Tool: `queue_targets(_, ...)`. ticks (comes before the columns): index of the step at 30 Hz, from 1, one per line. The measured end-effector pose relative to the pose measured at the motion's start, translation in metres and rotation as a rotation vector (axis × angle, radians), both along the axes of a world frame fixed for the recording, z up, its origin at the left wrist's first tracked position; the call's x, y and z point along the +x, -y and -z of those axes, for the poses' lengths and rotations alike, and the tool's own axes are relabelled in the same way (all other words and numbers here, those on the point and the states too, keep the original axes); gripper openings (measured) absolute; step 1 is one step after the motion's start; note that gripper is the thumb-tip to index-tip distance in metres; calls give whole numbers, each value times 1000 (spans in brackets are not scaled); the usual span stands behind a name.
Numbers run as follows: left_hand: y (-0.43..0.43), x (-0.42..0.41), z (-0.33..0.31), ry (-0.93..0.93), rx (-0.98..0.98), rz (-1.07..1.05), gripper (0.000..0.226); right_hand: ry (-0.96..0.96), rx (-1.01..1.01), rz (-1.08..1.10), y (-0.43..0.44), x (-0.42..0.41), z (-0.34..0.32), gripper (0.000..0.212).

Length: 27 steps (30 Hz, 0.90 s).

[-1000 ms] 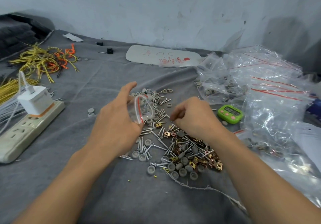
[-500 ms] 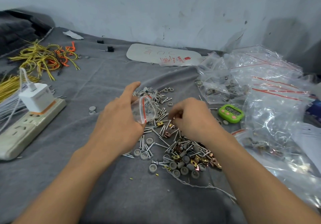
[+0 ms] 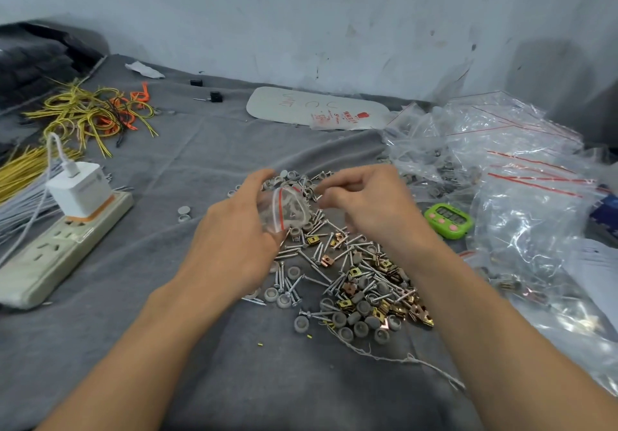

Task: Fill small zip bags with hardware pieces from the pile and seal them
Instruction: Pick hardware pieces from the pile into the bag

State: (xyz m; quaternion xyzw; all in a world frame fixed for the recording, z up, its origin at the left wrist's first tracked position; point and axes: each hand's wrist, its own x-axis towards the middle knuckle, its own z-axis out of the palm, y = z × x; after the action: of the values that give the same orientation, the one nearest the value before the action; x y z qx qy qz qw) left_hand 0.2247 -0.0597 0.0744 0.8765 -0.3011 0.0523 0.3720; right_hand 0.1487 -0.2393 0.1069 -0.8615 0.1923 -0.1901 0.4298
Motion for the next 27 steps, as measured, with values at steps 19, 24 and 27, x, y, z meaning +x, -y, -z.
queue_targets(19, 0, 0, -3, 6, 57, -14, 72, -633, -707, -21, -6, 5, 22, 13)
queue_targets(24, 0, -4, -4, -5, 68, -27, 82, -494, -538, 48, -1, 0, 15, 6)
queue_targets(27, 2, -7, -5, -4, 43, -13, 79, -211, -264, 39, -7, 1, 5, 12)
